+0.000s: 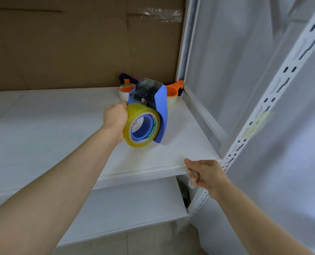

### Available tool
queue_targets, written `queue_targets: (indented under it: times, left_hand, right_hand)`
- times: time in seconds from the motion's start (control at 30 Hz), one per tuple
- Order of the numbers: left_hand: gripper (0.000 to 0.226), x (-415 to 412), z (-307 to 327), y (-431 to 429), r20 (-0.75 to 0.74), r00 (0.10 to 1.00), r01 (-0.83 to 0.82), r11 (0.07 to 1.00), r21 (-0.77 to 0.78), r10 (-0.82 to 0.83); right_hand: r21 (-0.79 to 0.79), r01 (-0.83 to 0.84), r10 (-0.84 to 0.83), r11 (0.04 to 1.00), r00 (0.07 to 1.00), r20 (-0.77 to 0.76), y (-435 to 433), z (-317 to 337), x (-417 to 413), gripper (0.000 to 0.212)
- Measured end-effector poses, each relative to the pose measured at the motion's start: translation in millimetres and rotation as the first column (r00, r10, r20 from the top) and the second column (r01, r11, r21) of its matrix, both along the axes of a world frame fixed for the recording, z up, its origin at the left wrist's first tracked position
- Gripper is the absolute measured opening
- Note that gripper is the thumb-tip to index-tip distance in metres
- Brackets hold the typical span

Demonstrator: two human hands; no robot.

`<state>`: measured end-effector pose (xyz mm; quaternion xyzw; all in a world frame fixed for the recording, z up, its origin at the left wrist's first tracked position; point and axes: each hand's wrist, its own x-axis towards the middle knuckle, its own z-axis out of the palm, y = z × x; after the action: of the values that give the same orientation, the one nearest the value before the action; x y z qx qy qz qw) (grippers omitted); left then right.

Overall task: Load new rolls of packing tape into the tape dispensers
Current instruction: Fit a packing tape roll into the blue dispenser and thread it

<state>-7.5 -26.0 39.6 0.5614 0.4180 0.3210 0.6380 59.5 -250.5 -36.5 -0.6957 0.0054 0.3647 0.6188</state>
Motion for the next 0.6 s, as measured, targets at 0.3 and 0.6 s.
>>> queue_targets:
  times: [0.3,0.6]
  left_hand:
    - [0.028,3.0,-3.5,-3.9,-0.014,0.999,0.045,0.999,0.003,-0.045]
    - [0.027,2.1,-4.3,-7.5,-0.057,0.996,0.063,0.998,0.016,-0.062]
  right_hand:
    - [-0.099,0.156,-0.155,0.983,0.988,0.017,11.7,-13.2,-14.0,0.024]
    - [-0.194,0.003,-0.002,0.981,1.000,0.008,-0.8,-8.9,-7.5,0.031]
